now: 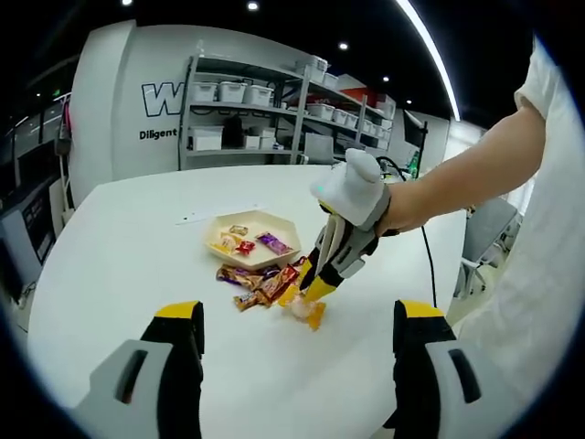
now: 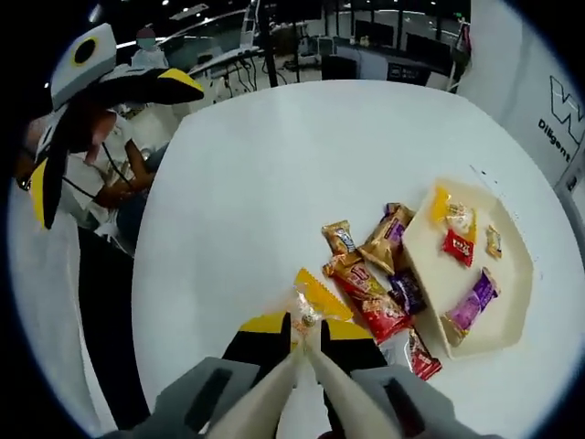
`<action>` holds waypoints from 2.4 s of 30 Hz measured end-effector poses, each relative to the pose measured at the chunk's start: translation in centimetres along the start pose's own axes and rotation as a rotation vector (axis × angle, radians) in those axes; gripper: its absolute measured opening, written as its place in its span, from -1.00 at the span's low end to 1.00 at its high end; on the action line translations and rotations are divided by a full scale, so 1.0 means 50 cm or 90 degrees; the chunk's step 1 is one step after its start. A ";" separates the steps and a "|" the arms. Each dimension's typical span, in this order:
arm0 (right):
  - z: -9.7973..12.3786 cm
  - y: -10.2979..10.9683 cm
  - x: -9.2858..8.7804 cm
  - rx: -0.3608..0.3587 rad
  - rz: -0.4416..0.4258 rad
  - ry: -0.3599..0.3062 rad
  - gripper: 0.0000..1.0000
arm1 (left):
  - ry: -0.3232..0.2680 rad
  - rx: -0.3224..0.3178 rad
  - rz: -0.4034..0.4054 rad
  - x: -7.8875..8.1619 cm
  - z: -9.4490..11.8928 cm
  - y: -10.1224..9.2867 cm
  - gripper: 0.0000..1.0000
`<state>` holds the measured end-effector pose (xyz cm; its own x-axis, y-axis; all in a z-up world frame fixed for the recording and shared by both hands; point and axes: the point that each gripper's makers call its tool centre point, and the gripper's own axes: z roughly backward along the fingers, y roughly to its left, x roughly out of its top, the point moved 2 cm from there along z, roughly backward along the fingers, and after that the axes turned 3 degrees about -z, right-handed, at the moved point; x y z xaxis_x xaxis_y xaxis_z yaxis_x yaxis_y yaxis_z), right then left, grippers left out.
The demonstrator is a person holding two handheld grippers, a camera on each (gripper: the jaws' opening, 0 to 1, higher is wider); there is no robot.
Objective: Place the target food into the container with the food tongs after gripping and lifting it, then release it inside without dropping or visibly crushing the food.
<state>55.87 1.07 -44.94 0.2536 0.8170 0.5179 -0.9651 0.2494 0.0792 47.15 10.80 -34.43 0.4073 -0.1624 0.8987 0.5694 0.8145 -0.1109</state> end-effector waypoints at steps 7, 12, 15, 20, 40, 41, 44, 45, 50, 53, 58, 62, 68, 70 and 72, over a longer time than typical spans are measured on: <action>0.020 -0.006 0.004 0.004 0.025 0.007 -0.84 | -0.001 -0.002 0.000 -0.001 -0.003 0.000 0.64; 0.014 -0.007 -0.011 0.009 0.009 0.023 -0.76 | -0.002 -0.003 0.000 0.001 -0.003 -0.002 0.64; 0.007 -0.016 -0.030 -0.006 -0.028 0.044 -0.63 | -0.001 -0.003 -0.001 0.001 -0.003 -0.002 0.64; 0.006 -0.001 -0.034 0.014 0.022 0.032 -0.61 | 0.000 -0.001 0.000 -0.002 -0.001 -0.001 0.64; -0.024 0.014 -0.039 0.039 0.068 0.037 -0.55 | 0.002 0.001 0.001 0.000 0.001 0.005 0.64; -0.025 0.012 -0.037 0.036 0.072 0.035 -0.59 | 0.002 0.001 0.000 0.000 0.001 0.005 0.64; -0.028 0.013 -0.041 0.035 0.095 0.033 -0.66 | 0.002 0.001 0.000 0.001 0.000 0.006 0.64; -0.028 0.011 -0.041 0.033 0.093 0.031 -0.67 | 0.002 0.002 0.000 0.001 0.000 0.006 0.64; -0.030 0.005 -0.043 0.035 0.082 0.029 -0.78 | 0.004 0.000 0.000 0.002 -0.002 0.005 0.64; -0.029 0.004 -0.044 0.033 0.085 0.026 -0.81 | 0.002 0.001 0.000 0.004 -0.003 0.007 0.64; -0.022 -0.001 -0.042 0.026 0.075 0.018 -0.87 | 0.003 0.001 0.001 0.002 -0.003 0.008 0.63; -0.011 0.003 -0.037 0.027 0.068 0.011 -0.88 | 0.005 -0.001 0.002 -0.004 -0.005 0.010 0.63; 0.010 0.002 -0.019 0.020 0.072 0.001 -0.81 | 0.004 -0.006 0.000 -0.004 -0.009 0.007 0.63; 0.018 0.009 -0.007 0.026 0.087 -0.007 -0.78 | 0.003 -0.007 0.000 -0.002 -0.009 0.004 0.63; 0.022 0.013 0.004 0.031 0.090 -0.016 -0.77 | 0.003 -0.007 -0.001 0.000 -0.009 0.000 0.63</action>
<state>55.26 0.84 -43.85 0.1140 0.8287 0.5479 -0.9933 0.1069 0.0449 47.50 10.55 -34.62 0.4096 -0.1670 0.8969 0.5783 0.8079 -0.1137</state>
